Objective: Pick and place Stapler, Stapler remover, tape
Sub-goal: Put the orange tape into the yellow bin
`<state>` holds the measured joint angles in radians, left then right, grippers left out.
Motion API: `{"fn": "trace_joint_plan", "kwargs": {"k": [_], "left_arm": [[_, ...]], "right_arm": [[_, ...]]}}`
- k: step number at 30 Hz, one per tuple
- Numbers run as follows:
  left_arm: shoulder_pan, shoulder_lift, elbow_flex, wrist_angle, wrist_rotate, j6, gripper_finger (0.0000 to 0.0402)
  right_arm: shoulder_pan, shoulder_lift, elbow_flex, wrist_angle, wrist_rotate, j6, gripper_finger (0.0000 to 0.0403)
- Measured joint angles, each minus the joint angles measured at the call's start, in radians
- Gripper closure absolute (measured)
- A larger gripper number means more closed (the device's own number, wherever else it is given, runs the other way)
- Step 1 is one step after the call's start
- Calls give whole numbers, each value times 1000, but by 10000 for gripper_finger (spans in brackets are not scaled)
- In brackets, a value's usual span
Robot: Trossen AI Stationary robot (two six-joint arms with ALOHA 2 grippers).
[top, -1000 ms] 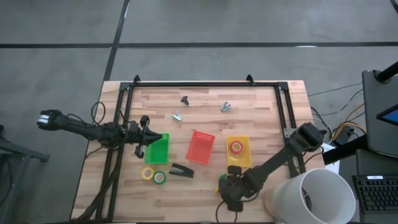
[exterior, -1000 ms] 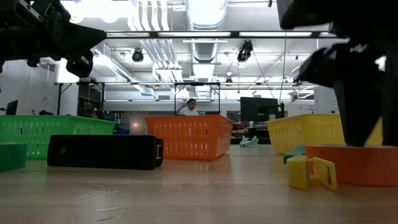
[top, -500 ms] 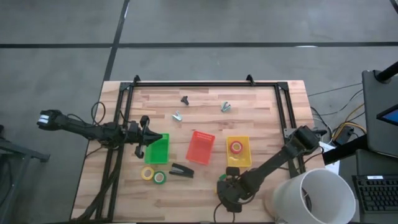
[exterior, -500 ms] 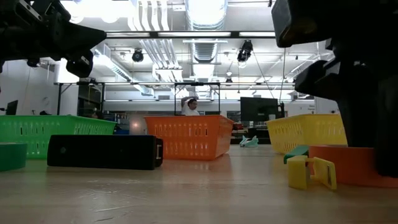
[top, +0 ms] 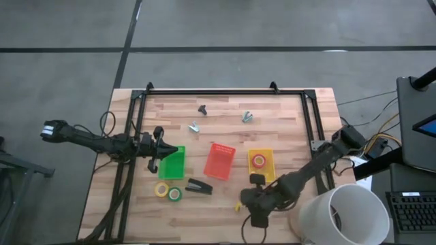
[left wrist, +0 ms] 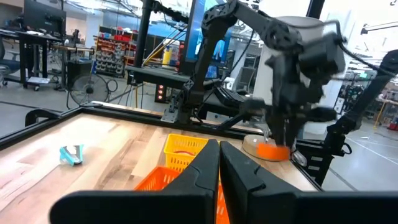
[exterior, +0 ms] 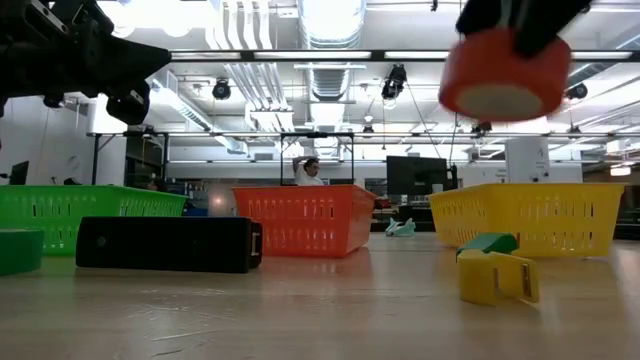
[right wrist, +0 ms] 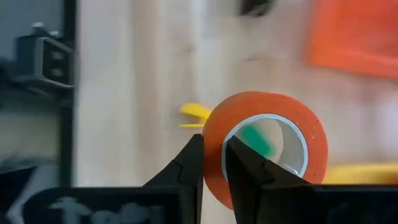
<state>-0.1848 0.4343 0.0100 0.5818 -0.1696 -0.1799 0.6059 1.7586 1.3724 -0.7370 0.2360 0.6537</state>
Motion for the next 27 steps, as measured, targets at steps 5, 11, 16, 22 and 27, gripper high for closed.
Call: {"fn": "trace_joint_plan", "kwargs": {"k": [5, 11, 16, 22, 27], "left_arm": [[0, 0, 0, 0, 0, 0, 385], [0, 0, 0, 0, 0, 0, 385], [0, 0, 0, 0, 0, 0, 385], [0, 0, 0, 0, 0, 0, 385], [0, 0, 0, 0, 0, 0, 385]], "right_arm": [[-24, -96, -7, -169, 132, 42, 361], [-111, -176, -74, -202, 133, 103, 357], [-189, -187, -151, -202, 66, 103, 358], [-255, -187, -253, -200, -5, 100, 355], [-280, -187, -318, -125, -23, 80, 357]]}}
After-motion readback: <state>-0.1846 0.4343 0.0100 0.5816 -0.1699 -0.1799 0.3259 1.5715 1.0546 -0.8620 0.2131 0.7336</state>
